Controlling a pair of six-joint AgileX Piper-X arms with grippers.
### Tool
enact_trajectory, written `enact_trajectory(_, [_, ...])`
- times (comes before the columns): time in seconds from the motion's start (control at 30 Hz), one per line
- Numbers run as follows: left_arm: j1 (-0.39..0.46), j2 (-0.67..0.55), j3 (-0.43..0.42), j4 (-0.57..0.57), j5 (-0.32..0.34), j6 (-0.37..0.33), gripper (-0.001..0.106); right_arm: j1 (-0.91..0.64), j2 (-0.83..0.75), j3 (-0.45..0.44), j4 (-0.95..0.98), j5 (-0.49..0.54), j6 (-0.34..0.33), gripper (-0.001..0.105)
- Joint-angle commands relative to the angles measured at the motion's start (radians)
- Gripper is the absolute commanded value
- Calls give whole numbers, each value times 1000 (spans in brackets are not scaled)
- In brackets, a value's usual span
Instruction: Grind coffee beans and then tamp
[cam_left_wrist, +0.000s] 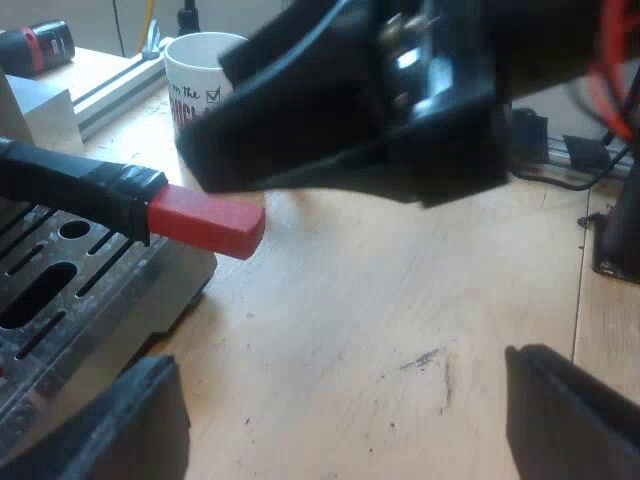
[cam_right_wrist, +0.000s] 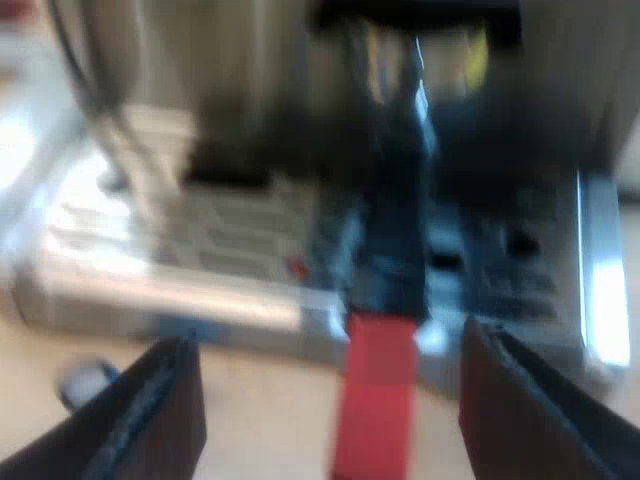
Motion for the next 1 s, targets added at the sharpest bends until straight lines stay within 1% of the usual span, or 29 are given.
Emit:
enact_trajectory(0.03, [-6, -5, -12, -8, -7, -9, 69, -49, -3, -19, 81, -104, 6, 58])
enact_trajectory(0.07, [-6, -5, -12, -8, -7, -9, 69, -62, -3, -21, 84, -125, 6, 58])
enact_trajectory(0.1, [-6, -5, -12, -8, -7, -9, 69, -93, -1, -21, 84, -169, 6, 58])
enact_trajectory(0.3, [-6, -5, -12, -8, -7, -9, 69, -153, -1, -21, 84, -231, 6, 58])
enact_trajectory(0.33, [-6, -5, -12, -8, -7, -9, 69, -176, 2, -21, 84, -285, 4, 58])
enact_trajectory(0.37, [-6, -5, -12, -8, -7, -9, 69, -185, 6, -21, 82, -307, 0, 58])
enact_trajectory(0.5, [-6, -5, -12, -8, -7, -9, 69, -191, 21, -19, 69, -307, -10, 58])
enact_trajectory(0.6, [-6, -5, -12, -8, -7, -9, 69, -191, 51, -19, 51, -345, -17, 58])
enact_trajectory(0.83, [-6, -5, -9, -4, -7, -9, 69, -194, 130, -19, -3, -343, -17, 58])
enact_trajectory(1.0, [-6, -5, -9, 8, -7, -9, 69, -227, 151, -19, -6, -362, -17, 58])
